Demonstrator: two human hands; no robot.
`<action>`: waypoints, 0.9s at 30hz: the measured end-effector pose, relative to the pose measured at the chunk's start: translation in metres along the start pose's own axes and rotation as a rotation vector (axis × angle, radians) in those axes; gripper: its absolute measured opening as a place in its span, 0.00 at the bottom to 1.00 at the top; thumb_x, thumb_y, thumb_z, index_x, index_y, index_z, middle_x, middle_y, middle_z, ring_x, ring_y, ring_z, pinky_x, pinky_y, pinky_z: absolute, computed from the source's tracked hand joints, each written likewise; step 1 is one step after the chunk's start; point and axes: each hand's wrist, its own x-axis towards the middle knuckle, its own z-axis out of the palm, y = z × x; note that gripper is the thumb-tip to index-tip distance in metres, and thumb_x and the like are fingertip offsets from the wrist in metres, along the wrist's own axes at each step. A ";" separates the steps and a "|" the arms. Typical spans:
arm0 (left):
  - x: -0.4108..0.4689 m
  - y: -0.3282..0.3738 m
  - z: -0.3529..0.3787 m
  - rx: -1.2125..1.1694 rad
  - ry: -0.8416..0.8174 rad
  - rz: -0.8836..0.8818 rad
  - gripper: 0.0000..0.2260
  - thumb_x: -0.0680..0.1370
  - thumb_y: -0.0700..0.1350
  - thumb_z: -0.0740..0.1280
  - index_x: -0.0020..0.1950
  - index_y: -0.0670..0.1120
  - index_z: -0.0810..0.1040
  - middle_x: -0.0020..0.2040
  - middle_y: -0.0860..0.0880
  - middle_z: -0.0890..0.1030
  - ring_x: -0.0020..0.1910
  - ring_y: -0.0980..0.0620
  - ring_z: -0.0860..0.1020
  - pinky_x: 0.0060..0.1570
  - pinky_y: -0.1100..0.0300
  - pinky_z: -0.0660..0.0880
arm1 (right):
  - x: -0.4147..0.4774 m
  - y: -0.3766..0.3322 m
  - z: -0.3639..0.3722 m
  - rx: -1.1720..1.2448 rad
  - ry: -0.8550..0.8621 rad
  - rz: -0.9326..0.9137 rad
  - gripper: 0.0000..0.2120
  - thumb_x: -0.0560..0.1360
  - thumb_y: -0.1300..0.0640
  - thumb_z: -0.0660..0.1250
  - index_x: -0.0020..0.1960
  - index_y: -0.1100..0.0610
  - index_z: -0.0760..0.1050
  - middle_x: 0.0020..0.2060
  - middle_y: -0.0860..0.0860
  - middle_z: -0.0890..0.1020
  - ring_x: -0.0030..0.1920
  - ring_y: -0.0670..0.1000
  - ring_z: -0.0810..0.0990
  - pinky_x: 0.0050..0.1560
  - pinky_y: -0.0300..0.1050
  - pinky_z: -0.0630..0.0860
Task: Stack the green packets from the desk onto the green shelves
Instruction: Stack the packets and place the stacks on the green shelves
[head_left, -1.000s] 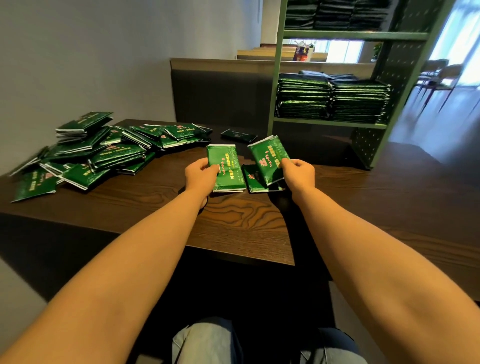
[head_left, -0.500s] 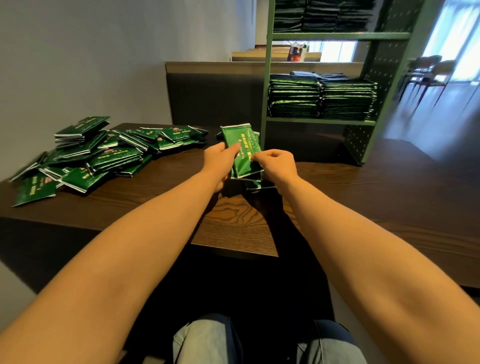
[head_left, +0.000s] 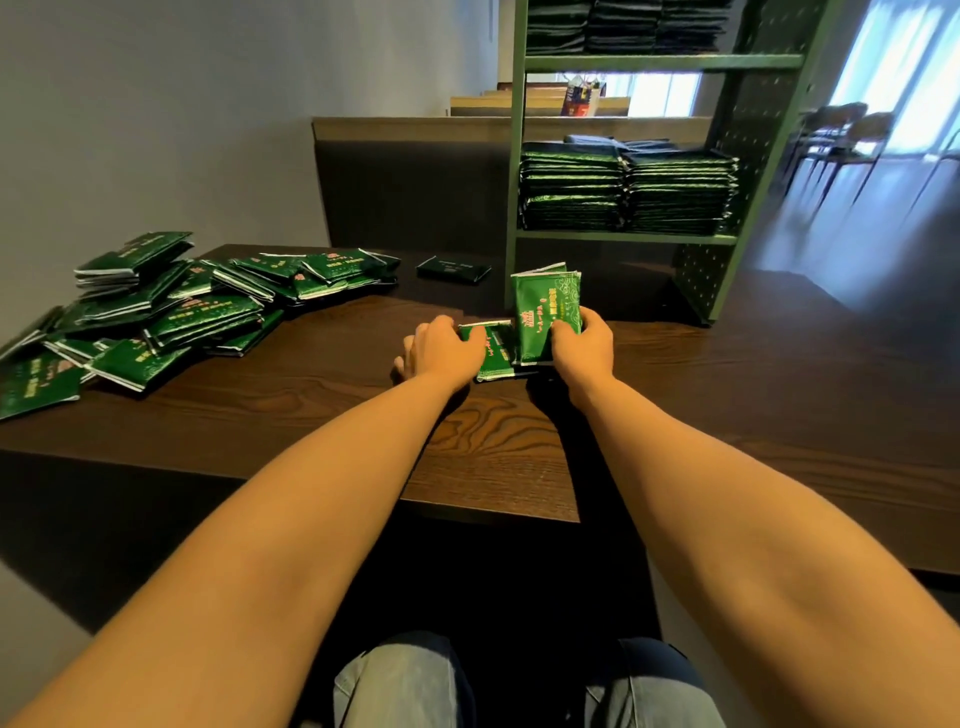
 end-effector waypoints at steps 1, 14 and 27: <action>-0.002 -0.004 0.004 0.123 -0.019 -0.007 0.27 0.79 0.63 0.61 0.69 0.46 0.73 0.70 0.43 0.71 0.71 0.41 0.66 0.69 0.46 0.61 | -0.001 0.001 -0.001 -0.014 0.014 -0.010 0.16 0.81 0.62 0.63 0.68 0.58 0.77 0.55 0.51 0.81 0.57 0.51 0.80 0.53 0.44 0.74; -0.002 -0.017 0.011 -0.053 0.040 0.125 0.17 0.78 0.56 0.66 0.67 0.60 0.74 0.59 0.55 0.81 0.65 0.50 0.74 0.70 0.46 0.57 | -0.004 0.006 0.000 -0.173 -0.061 -0.125 0.15 0.82 0.60 0.63 0.68 0.57 0.77 0.52 0.47 0.79 0.54 0.48 0.78 0.49 0.41 0.73; -0.008 -0.016 -0.009 -0.631 -0.028 0.067 0.17 0.77 0.33 0.67 0.65 0.42 0.79 0.56 0.46 0.83 0.54 0.51 0.81 0.43 0.67 0.77 | -0.020 -0.008 0.012 -0.256 -0.099 -0.041 0.19 0.81 0.53 0.66 0.70 0.56 0.78 0.63 0.53 0.83 0.63 0.54 0.81 0.62 0.49 0.76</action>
